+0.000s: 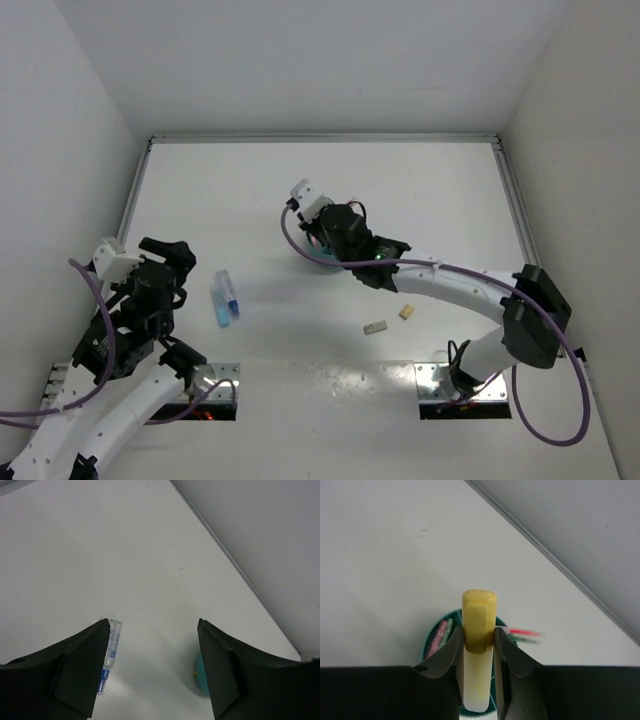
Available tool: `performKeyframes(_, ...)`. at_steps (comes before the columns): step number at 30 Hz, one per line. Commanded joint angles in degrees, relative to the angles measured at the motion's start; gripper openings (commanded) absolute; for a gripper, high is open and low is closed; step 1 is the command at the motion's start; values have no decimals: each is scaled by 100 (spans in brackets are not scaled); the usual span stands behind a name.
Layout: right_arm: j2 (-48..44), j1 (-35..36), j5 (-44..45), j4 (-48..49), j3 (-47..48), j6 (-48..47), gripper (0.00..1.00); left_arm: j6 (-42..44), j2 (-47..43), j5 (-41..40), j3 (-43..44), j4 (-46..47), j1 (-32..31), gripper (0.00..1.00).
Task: Sort the stationery into containers
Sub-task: Place the stationery into the container
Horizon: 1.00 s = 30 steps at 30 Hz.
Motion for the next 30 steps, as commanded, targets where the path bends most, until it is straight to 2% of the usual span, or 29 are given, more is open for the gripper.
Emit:
performKeyframes(1,-255,-232,1190,1286,-643,765,0,5,71,21,-14,214,38,76)
performKeyframes(3,-440,-347,1314,2057,-1091,767,0,5,123,83,-14,275,38,76)
performKeyframes(8,-608,-708,1472,3210,-1638,627,0,5,237,197,-128,478,38,76)
performKeyframes(11,-539,-875,1543,3441,-1639,521,0,58,290,250,-181,530,38,76)
performKeyframes(20,322,-1340,867,2985,-1113,1846,0,58,290,407,-286,653,38,76)
performKeyframes(24,622,-1455,437,2862,-936,2120,0,58,290,461,-348,653,38,76)
performKeyframes(30,920,-1613,331,2836,-936,2173,0,111,290,461,-348,758,38,76)
